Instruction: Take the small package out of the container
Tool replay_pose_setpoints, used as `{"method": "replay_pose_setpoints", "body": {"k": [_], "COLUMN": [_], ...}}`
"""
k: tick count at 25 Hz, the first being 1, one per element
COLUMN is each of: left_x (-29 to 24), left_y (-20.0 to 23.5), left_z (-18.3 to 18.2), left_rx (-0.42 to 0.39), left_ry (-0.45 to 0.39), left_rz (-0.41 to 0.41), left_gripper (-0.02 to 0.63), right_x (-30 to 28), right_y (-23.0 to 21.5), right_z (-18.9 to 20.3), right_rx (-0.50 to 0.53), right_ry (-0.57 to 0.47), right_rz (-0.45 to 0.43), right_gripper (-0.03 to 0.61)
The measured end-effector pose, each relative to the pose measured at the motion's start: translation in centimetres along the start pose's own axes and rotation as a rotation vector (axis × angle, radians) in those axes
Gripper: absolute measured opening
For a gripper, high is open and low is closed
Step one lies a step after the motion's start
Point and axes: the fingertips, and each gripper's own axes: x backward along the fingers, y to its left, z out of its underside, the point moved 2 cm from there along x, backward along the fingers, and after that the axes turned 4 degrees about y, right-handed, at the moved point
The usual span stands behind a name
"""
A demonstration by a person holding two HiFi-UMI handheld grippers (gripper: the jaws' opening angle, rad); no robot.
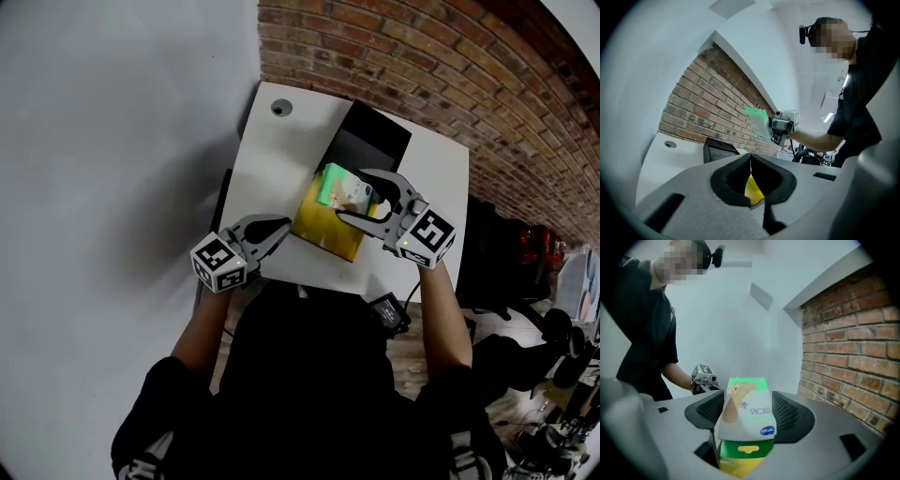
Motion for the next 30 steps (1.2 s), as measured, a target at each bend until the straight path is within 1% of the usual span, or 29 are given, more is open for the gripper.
{"method": "replay_pose_setpoints", "body": {"k": [7,12,18,24,30], "left_x": [-0.3,-0.9,-1.2,-0.8,-1.0], "left_y": [-1.4,-3.2,-5.5,-8.0,-10.3], "left_z": [-3.2,-5.3,-7.8,-8.8,-8.6], "left_rx": [-0.079,-0.121,-0.171,-0.193,-0.199], "left_ry": [-0.011,-0.04,-0.074,-0.074,-0.07], "left_rz": [0.015,0.02,0.013,-0.009,-0.015], "left_gripper": [0.015,0.015,0.015,0.015,0.015], "right_x": [4.8,8.2,13.1,16.6,19.1], "right_y": [0.3,0.9,1.7,3.3,5.0], "right_z": [-2.3,-2.4,-2.4,-2.2,-1.5], "right_rx": [-0.043,-0.093,-0.207,-0.219,-0.28], "right_ry": [-0.176,-0.299,-0.476,-0.549,-0.662], "right_rz": [0.072,0.098,0.096,0.103,0.089], "right_gripper": [0.324,0.324,0.324,0.324,0.324]}}
